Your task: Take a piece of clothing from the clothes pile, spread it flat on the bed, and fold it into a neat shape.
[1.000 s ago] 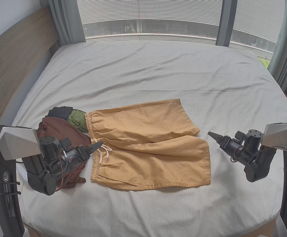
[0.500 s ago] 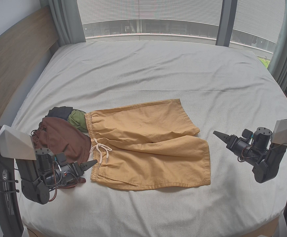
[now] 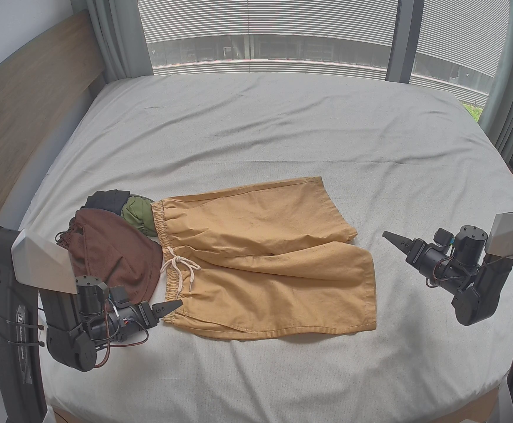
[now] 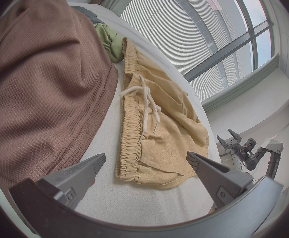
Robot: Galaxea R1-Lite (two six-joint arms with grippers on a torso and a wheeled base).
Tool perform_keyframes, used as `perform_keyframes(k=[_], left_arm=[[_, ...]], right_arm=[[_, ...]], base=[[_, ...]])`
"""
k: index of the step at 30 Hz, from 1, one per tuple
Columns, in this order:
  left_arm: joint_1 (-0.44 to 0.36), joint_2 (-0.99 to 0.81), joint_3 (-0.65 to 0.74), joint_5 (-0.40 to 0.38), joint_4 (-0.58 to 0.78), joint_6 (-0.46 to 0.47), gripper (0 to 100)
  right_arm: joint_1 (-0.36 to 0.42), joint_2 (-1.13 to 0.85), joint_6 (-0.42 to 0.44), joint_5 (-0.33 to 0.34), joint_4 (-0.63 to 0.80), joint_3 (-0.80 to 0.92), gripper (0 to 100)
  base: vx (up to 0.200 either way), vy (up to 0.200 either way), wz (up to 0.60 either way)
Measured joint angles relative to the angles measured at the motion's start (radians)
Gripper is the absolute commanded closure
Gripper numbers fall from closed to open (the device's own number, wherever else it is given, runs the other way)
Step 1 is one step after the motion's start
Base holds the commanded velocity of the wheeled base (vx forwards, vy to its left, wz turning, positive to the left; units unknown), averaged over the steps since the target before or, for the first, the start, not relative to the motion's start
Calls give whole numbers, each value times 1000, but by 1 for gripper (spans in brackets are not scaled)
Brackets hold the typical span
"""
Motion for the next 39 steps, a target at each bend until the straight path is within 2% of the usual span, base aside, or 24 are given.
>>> perform_keyframes(k=[25,26,35,39], left_arm=[[-42,37,-28,4,1,-9,0],[-42,38,-28,4,1,-9,100],[-42,38,-29,4,0,-9,100],[-43,39,-29,4,0,-9,100]], right_arm=[[-2,0,2,0,0,-10,0],[-3,0,2,0,0,-10,0],[-3,0,-7,5,1,19,0],[4,0,-60,28,3,76,0]], base=[[0,0,0],[0,0,0],[0,0,0],[0,0,0]])
